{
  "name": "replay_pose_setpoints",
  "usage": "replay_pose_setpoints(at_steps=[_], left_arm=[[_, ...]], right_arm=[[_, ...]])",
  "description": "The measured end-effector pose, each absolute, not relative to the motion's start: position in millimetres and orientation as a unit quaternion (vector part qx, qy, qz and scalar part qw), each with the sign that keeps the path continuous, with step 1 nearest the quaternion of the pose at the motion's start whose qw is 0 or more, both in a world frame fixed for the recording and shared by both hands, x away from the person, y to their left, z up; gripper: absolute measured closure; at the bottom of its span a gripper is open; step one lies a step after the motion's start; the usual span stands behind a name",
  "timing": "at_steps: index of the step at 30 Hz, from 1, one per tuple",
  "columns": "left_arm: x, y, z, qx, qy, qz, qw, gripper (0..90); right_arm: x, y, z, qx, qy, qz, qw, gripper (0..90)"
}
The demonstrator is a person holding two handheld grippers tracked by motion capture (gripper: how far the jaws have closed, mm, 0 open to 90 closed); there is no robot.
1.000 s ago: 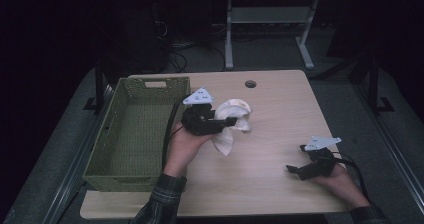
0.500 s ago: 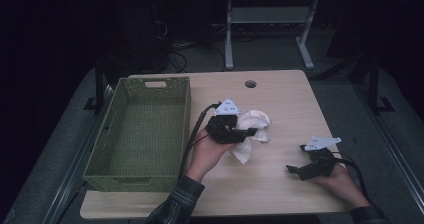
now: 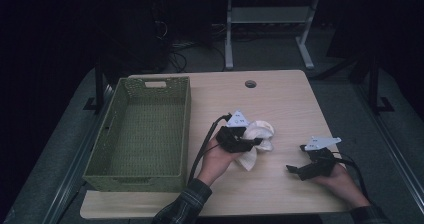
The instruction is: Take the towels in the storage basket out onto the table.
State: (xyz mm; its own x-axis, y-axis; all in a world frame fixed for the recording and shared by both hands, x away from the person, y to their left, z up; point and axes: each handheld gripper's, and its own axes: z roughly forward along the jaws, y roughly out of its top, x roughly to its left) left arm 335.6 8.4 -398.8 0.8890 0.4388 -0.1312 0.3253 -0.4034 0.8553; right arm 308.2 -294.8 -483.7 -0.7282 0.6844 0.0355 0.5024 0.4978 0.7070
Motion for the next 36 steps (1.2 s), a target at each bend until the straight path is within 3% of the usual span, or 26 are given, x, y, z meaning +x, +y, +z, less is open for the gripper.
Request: replay_pose_setpoints(at_steps=[11, 26, 29, 32, 36], left_arm=[[329, -8, -441, 0.856, 0.221, 0.048, 0.466, 66.8], [334, -19, -472, 0.875, 0.23, 0.031, 0.424, 65.5], [334, -19, -472, 0.876, 0.231, 0.028, 0.421, 60.2], [333, -17, -468, 0.874, 0.238, 0.029, 0.423, 45.7], [332, -9, -458, 0.873, 0.235, 0.023, 0.427, 36.0]], right_arm=[[308, -295, -484, 0.346, 0.856, 0.362, 0.126, 2.7], [308, -295, -484, 0.346, 0.856, 0.362, 0.127, 2.6], [308, -295, -484, 0.346, 0.856, 0.362, 0.127, 2.6], [308, -295, -484, 0.346, 0.856, 0.362, 0.126, 2.6], [308, -295, -484, 0.346, 0.856, 0.362, 0.126, 2.6]])
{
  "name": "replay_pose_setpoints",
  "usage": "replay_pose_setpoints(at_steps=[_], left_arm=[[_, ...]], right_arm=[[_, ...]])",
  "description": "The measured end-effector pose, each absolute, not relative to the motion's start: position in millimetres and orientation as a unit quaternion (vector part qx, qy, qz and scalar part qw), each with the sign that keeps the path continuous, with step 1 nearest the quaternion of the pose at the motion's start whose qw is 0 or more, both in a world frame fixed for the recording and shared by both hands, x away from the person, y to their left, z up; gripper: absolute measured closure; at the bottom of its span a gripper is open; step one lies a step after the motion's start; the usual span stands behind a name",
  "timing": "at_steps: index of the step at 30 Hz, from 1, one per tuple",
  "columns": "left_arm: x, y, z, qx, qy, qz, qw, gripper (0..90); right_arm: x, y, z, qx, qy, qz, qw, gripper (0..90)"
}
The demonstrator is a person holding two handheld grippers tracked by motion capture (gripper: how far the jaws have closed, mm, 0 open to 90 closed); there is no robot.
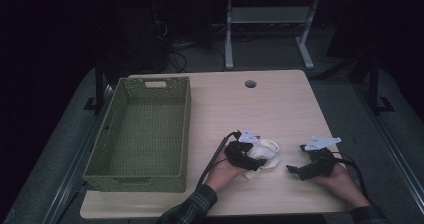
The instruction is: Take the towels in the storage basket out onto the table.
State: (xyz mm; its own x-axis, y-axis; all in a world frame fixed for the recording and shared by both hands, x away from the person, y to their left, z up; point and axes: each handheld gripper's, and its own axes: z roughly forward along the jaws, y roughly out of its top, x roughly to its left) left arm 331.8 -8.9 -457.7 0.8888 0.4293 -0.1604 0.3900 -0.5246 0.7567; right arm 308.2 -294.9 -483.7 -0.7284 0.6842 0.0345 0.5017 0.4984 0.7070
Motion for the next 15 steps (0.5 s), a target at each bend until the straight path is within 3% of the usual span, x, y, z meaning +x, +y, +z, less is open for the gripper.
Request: replay_pose_setpoints(at_steps=[6, 15], left_arm=[[327, 7, -446, 0.864, 0.252, 0.018, 0.435, 28.1], [310, 29, -433, 0.855, 0.266, 0.041, 0.443, 29.5]], right_arm=[[308, -295, -484, 0.346, 0.856, 0.362, 0.127, 2.6], [308, -295, -484, 0.346, 0.856, 0.362, 0.127, 2.6]])
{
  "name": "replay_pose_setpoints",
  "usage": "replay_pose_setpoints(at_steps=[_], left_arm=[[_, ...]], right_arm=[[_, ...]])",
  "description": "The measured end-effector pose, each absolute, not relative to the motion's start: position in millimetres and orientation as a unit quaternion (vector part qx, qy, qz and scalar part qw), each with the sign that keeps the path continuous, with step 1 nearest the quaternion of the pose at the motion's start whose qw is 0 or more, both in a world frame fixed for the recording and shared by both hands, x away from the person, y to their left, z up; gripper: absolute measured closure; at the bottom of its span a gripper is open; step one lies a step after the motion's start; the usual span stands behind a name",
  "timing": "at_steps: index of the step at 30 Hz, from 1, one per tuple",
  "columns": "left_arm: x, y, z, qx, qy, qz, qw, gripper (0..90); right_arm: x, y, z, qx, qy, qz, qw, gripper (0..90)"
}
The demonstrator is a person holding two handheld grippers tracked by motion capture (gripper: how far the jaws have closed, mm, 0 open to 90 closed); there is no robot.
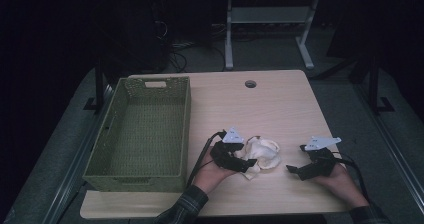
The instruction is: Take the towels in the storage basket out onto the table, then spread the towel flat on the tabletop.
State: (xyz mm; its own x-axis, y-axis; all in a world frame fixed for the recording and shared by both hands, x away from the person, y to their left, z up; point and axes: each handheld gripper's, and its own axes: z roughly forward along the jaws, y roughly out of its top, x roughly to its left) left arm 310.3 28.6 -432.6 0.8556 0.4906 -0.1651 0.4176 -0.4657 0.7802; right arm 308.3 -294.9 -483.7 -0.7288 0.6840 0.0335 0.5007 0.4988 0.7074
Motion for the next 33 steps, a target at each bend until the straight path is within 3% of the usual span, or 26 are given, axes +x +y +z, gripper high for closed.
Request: replay_pose_setpoints(at_steps=[8, 10, 19, 23, 27, 30, 33], left_arm=[[292, 38, -437, 0.859, 0.271, 0.042, 0.432, 38.7], [289, 36, -440, 0.865, 0.268, 0.05, 0.422, 39.7], [292, 27, -452, 0.88, 0.264, 0.067, 0.389, 46.8], [298, 27, -456, 0.879, 0.266, 0.066, 0.39, 56.8], [302, 28, -455, 0.878, 0.266, 0.053, 0.394, 73.6], [303, 29, -453, 0.874, 0.27, 0.049, 0.401, 79.2], [305, 31, -450, 0.869, 0.275, 0.044, 0.408, 81.2]], right_arm=[[308, -294, -483, 0.35, 0.857, 0.357, 0.124, 4.2], [308, -293, -479, 0.349, 0.859, 0.354, 0.121, 14.1], [303, -289, -469, 0.314, 0.855, 0.404, 0.086, 32.1], [303, -280, -468, 0.295, 0.861, 0.409, 0.071, 41.3], [306, -271, -469, 0.281, 0.865, 0.413, 0.057, 51.6], [309, -267, -470, 0.275, 0.867, 0.412, 0.052, 61.5], [313, -266, -471, 0.275, 0.868, 0.411, 0.048, 77.0]])
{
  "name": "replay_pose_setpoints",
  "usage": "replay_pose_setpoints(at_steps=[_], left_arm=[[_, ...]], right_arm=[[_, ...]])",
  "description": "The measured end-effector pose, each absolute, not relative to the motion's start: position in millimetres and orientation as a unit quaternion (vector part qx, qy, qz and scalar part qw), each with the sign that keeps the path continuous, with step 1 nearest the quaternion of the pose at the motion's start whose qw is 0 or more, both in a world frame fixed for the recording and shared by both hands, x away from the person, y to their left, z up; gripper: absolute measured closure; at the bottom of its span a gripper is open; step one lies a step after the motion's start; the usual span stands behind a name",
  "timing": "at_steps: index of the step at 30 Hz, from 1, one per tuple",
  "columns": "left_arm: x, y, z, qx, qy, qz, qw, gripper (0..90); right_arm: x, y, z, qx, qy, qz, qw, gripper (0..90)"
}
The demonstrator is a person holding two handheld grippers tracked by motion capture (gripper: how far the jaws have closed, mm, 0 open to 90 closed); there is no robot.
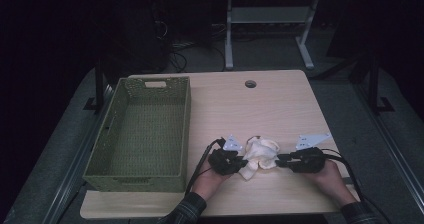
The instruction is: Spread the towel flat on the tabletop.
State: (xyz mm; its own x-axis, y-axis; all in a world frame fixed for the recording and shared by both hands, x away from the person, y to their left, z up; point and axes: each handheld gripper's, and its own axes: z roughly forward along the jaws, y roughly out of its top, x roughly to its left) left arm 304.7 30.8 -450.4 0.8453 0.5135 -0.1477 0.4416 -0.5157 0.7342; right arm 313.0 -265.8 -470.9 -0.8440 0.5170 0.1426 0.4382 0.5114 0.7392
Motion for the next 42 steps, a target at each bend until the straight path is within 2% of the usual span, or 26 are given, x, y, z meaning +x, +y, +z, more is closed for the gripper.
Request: replay_pose_setpoints(at_steps=[3, 10, 17, 30, 42], left_arm=[[305, 33, -446, 0.861, 0.282, 0.041, 0.422, 81.7], [304, 40, -428, 0.847, 0.283, 0.054, 0.447, 82.5], [306, 45, -415, 0.833, 0.288, 0.065, 0.467, 83.3], [322, 51, -415, 0.818, 0.331, 0.091, 0.462, 83.6], [349, 41, -430, 0.827, 0.353, 0.119, 0.42, 82.2]], right_arm=[[315, -267, -469, 0.278, 0.869, 0.407, 0.046, 85.3], [315, -277, -459, 0.281, 0.861, 0.42, 0.061, 86.4], [317, -299, -447, 0.288, 0.852, 0.428, 0.094, 87.0], [318, -337, -433, 0.322, 0.829, 0.44, 0.124, 87.6], [333, -329, -448, 0.328, 0.843, 0.411, 0.114, 87.0]])
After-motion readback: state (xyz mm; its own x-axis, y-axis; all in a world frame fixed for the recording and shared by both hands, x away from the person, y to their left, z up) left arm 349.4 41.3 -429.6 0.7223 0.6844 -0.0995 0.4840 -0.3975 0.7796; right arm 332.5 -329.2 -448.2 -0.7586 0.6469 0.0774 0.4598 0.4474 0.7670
